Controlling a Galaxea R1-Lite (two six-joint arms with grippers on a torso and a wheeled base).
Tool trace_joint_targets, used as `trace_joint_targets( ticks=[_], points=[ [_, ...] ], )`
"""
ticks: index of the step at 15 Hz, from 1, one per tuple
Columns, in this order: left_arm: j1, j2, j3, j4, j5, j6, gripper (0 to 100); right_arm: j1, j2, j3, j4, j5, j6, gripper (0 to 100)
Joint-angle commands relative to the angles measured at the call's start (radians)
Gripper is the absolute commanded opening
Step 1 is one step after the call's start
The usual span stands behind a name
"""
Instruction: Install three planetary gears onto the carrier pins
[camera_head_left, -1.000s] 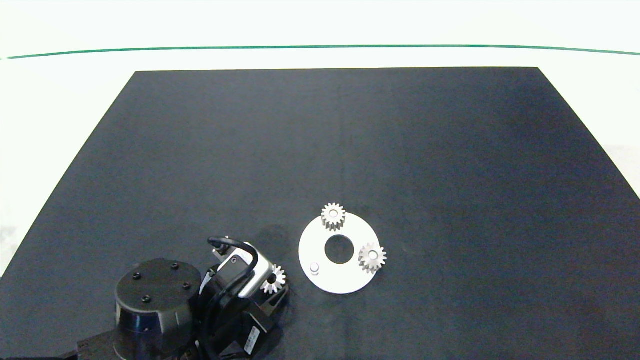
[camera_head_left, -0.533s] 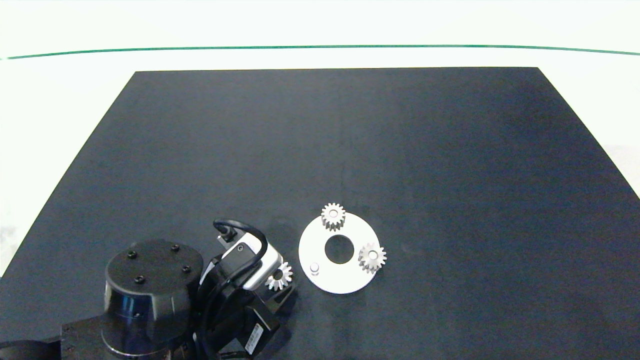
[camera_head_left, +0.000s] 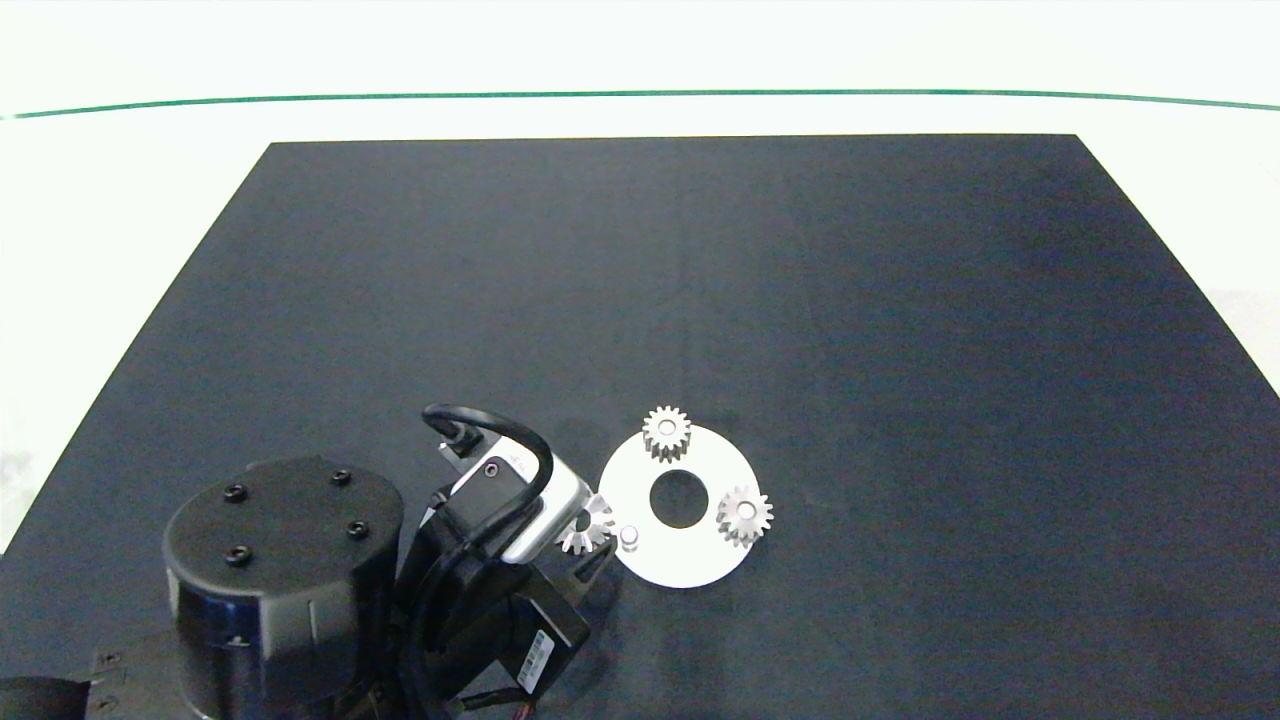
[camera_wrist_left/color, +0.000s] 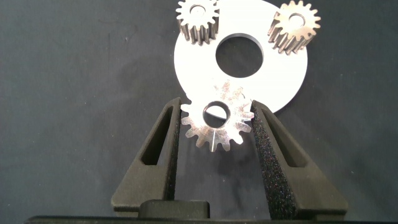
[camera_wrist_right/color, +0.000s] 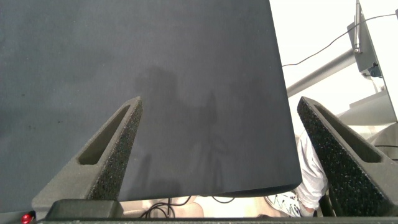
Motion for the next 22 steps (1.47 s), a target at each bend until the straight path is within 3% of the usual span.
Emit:
trace_joint_targets(
  ticks=[1,4,8,22],
  points=[
    [-0.010,0.041,-0.002,-0.006,0.007,0.004,7,0.000,-0.005,-0.002,0.005,-0.003,-0.001,100],
    [-0.021,0.071,-0.003,-0.018,0.007,0.002,7,0.000,-0.007,-0.002,0.005,-0.003,-0.001,100],
    [-0.024,0.110,-0.008,-0.106,0.005,0.019,7,0.000,-0.007,0.001,0.005,-0.003,-0.001,100],
    [-0.038,0.165,-0.025,-0.109,0.005,0.022,7,0.002,-0.008,0.001,0.005,-0.003,-0.001,100]
  ],
)
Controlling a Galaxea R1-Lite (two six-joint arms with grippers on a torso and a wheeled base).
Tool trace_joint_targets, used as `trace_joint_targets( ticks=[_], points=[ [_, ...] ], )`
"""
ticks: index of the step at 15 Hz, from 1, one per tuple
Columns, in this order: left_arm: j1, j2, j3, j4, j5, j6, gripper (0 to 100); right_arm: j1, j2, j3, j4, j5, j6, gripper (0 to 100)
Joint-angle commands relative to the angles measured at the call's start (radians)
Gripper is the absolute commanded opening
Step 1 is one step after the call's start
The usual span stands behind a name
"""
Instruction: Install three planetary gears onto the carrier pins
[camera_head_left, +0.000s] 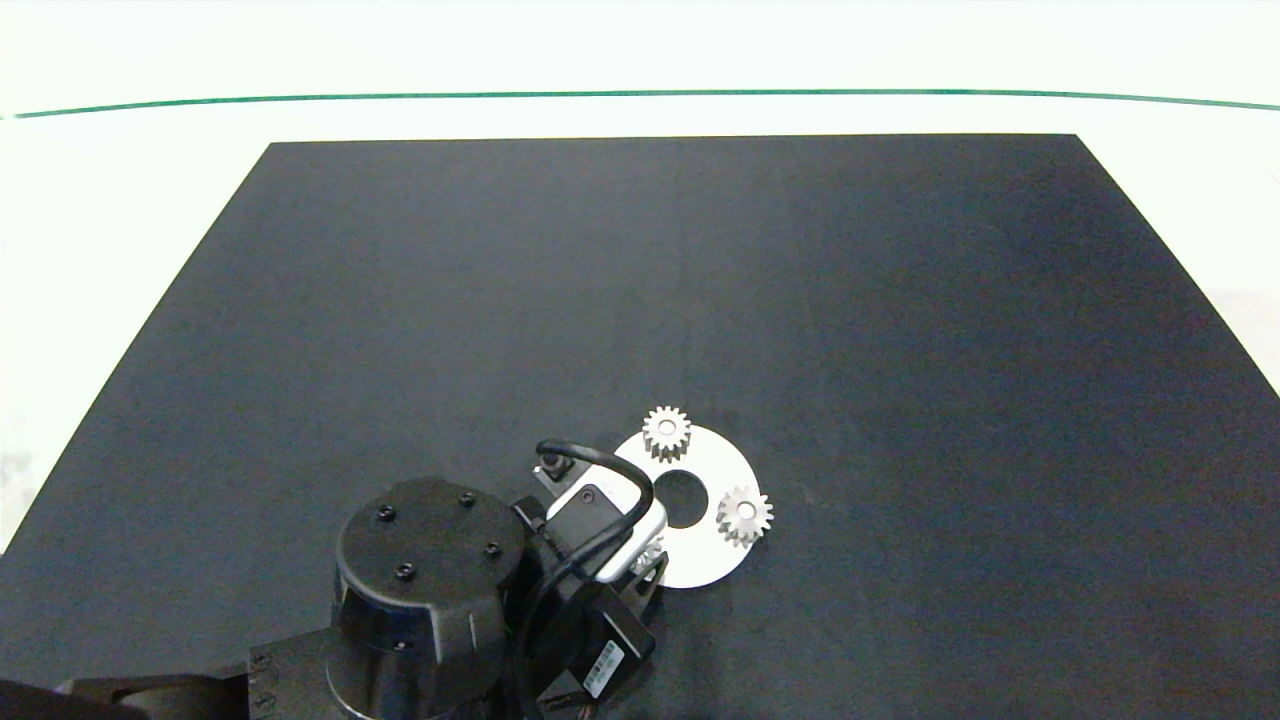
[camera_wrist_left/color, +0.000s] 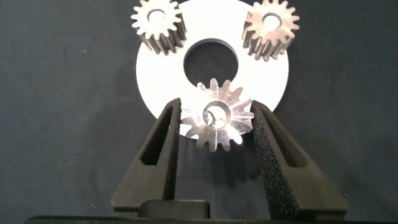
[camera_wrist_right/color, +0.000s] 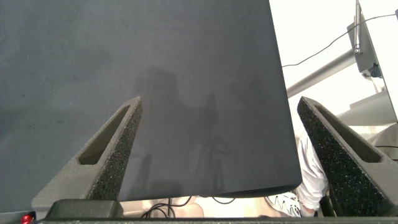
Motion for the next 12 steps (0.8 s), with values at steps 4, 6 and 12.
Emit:
trace_joint_targets(
  ticks=[4,6,12],
  points=[
    [0.001,0.033,-0.002,-0.033,0.004,0.008,7,0.002,-0.010,0.002,0.003,-0.003,-0.001,100],
    [0.003,0.036,-0.003,-0.034,0.004,0.011,7,0.002,-0.014,0.003,0.003,-0.003,-0.001,100],
    [0.014,0.028,0.006,-0.034,0.002,0.034,7,0.003,-0.017,0.003,0.004,-0.003,-0.001,100]
  ],
)
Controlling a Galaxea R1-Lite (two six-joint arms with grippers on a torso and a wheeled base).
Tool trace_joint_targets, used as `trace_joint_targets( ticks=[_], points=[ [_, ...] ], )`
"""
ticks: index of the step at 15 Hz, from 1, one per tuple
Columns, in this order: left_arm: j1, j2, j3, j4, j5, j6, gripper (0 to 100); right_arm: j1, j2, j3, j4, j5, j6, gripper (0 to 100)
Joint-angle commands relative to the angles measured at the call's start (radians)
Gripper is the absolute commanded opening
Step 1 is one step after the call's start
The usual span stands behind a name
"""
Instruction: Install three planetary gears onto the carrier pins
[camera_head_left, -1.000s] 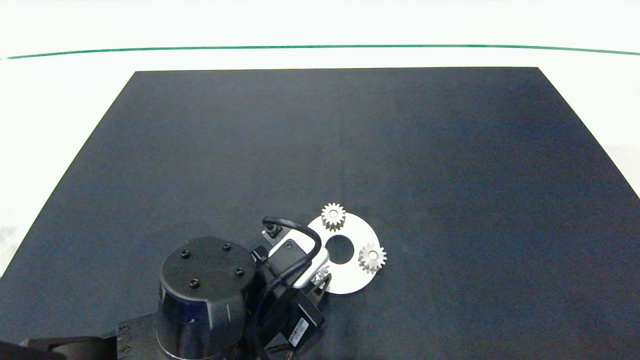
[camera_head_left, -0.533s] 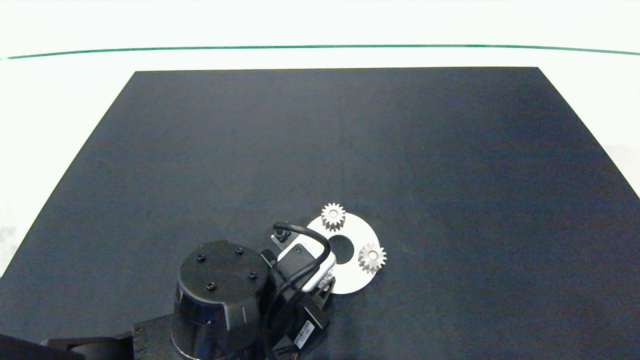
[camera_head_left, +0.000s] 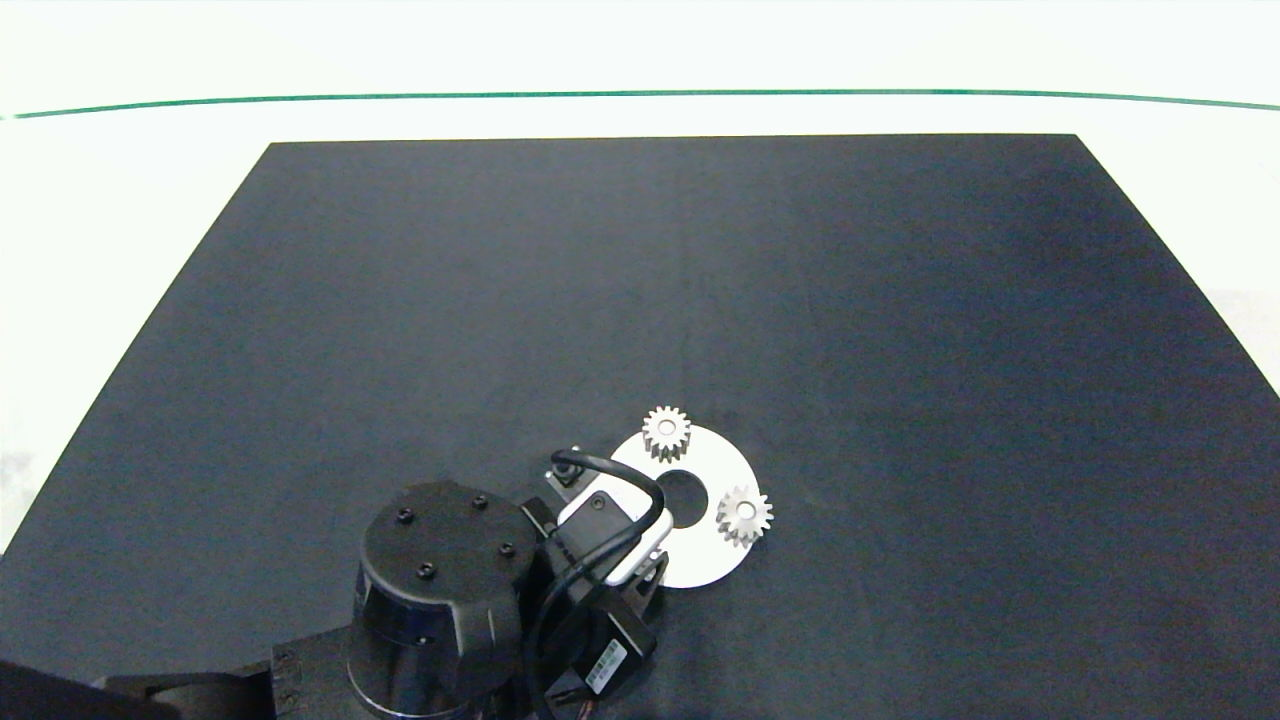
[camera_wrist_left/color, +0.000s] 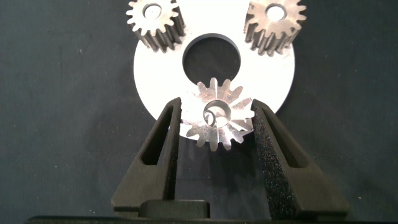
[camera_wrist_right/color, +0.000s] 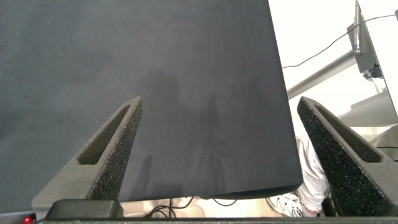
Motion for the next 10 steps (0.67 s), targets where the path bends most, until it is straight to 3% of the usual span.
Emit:
trace_joint_targets(
  ticks=[1,10],
  points=[
    [0.004,-0.004,-0.004,-0.002,0.003,0.003,7,0.001,0.000,0.000,0.003,-0.003,-0.001,100],
    [0.004,0.000,-0.011,-0.007,0.002,0.003,7,0.001,-0.016,0.000,0.014,-0.003,-0.001,100]
  ],
)
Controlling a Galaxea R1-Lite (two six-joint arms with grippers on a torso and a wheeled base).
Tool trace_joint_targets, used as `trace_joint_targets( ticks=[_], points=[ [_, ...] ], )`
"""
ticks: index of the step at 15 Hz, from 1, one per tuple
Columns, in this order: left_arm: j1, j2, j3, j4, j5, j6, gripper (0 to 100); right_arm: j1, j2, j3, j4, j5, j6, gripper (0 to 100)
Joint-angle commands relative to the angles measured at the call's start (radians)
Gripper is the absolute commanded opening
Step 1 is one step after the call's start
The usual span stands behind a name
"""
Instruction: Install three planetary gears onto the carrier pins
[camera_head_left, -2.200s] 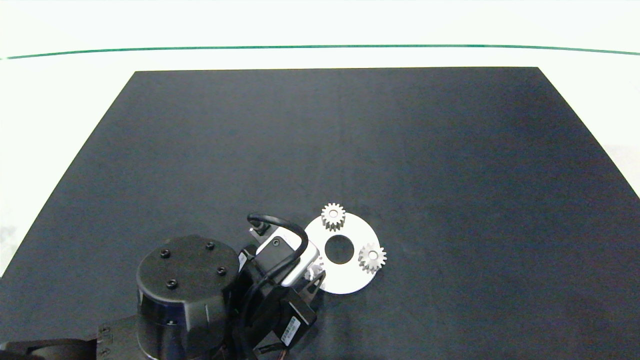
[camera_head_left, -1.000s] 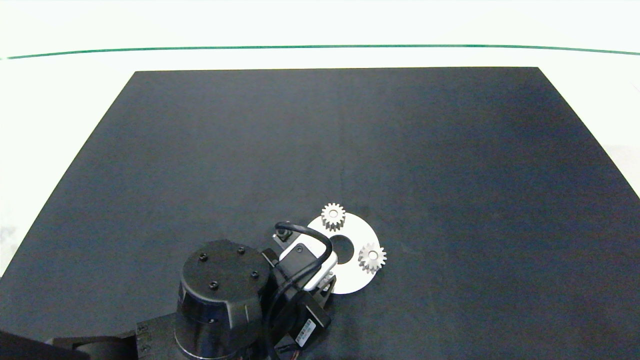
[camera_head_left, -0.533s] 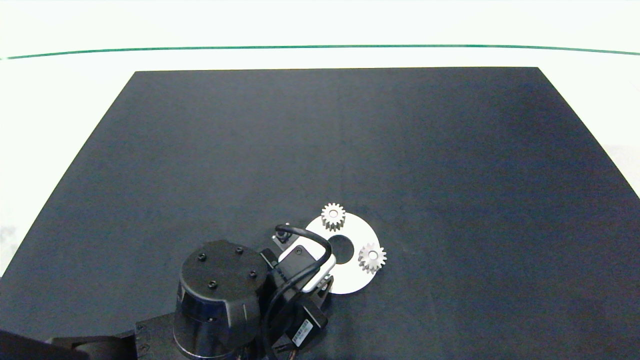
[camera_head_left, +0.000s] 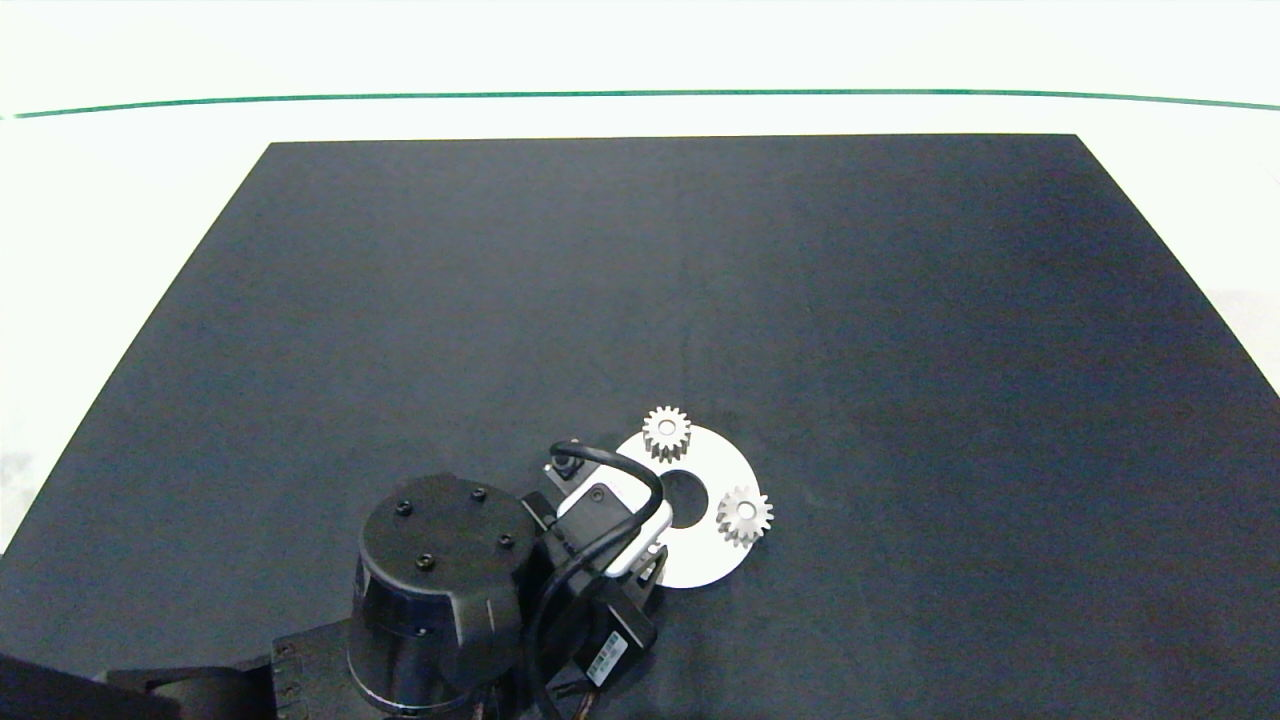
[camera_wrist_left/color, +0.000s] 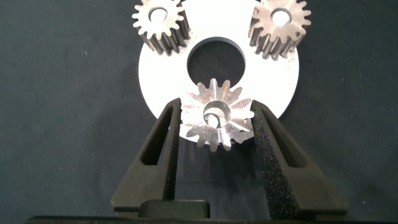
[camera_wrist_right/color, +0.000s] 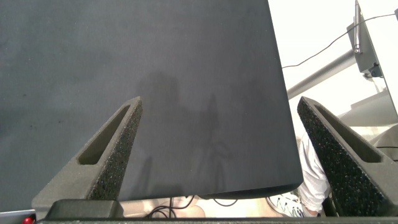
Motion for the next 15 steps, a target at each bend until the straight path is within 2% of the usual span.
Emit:
trace_joint_targets(
  ticks=[1,12,13,15],
  points=[
    [0.001,0.002,0.002,-0.004,0.002,0.002,7,0.000,-0.001,-0.002,0.003,-0.003,-0.001,100],
    [0.012,0.006,0.010,-0.004,0.002,0.003,7,0.005,0.001,-0.004,0.003,-0.003,-0.004,100],
    [0.012,0.006,0.008,-0.004,0.002,0.003,100,0.005,0.001,-0.004,0.003,-0.003,-0.004,100],
    [0.012,0.006,0.003,-0.004,0.000,0.002,100,0.005,0.001,-0.004,0.003,-0.003,-0.004,100]
  ],
)
